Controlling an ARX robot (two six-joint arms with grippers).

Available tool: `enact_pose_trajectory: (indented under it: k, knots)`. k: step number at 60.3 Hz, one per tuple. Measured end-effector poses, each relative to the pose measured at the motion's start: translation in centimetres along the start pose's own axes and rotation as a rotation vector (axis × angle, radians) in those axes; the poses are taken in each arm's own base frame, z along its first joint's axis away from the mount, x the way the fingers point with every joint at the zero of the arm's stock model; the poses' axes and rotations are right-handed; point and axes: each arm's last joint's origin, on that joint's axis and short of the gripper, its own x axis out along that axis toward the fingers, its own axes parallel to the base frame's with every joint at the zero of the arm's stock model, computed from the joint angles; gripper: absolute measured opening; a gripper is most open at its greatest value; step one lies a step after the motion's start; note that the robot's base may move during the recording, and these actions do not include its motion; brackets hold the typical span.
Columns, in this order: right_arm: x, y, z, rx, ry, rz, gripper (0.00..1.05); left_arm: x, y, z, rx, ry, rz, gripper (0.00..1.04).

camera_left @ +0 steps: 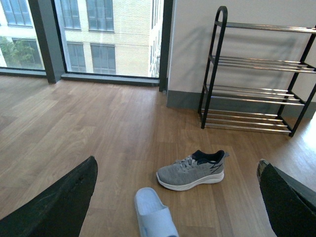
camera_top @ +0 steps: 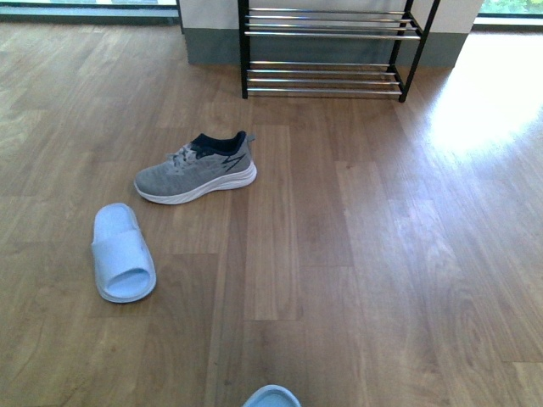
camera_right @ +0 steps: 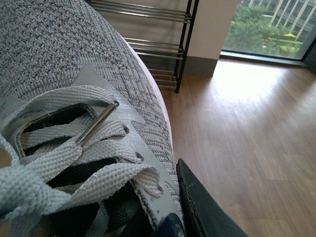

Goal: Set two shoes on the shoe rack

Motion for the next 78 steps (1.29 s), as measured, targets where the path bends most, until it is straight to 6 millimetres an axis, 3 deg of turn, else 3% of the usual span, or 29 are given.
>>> enact_pose_trajectory:
  k: [78]
  knots:
    - [-0.01, -0.04, -0.01, 0.0, 0.002, -0.013, 0.01, 0.0, -0.01, 0.0, 0.0, 0.0, -0.003, 0.95]
